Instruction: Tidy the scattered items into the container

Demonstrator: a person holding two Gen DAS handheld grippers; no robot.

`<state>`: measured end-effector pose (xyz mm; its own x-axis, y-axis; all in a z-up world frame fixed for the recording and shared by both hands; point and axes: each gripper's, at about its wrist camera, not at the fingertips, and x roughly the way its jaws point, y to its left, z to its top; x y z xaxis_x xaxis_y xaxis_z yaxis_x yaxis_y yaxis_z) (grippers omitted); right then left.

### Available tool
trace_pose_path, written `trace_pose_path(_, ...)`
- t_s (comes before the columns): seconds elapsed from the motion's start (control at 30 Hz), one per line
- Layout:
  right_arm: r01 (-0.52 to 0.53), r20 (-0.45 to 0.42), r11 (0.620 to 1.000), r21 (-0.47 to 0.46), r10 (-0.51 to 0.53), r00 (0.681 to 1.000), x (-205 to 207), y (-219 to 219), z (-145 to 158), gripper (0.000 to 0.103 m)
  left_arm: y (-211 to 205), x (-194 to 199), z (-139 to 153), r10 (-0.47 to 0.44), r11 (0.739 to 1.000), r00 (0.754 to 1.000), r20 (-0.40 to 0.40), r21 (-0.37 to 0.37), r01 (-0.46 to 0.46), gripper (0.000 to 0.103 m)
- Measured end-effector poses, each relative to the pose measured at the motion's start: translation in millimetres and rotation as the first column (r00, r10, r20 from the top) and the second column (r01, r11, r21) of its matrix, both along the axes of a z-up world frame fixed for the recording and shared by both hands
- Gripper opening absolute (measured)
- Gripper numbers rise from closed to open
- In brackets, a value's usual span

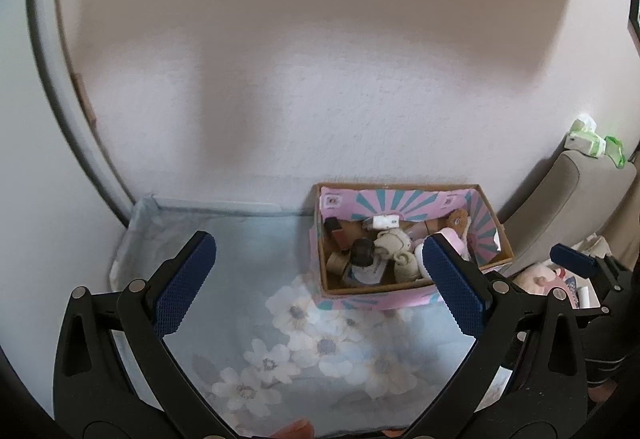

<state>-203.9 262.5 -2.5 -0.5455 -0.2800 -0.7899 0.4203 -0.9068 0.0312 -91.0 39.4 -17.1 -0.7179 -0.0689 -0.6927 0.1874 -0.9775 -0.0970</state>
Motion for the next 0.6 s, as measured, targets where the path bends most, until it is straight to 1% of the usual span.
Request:
trace_pose_path(0.13,0.021,0.015,1.000,0.008,-0.021,1.000,-1,4,-5,0.102,0,2,-3,-0.011,1.000,1.000,0.013,-0.014,0.011,0.103)
trace_pose_path(0.27,0.043,-0.001,0.999,0.022,-0.043,0.999,0,7,-5,0.102,0,4,-6,-0.020,1.000,0.999,0.026,-0.014,0.021,0.103)
trace_pose_path(0.5,0.041,-0.017,0.999,0.029,-0.041,0.999,3,6,-3,0.102,-6,11,-3,-0.011,1.000,1.000,-0.005,-0.022,0.011,0.103)
trace_pose_path(0.6,0.037,-0.019,0.999,0.032,-0.037,0.999,4,5,-2,0.102,-9,11,-3,-0.012,1.000,1.000,0.005,-0.023,0.013,0.103)
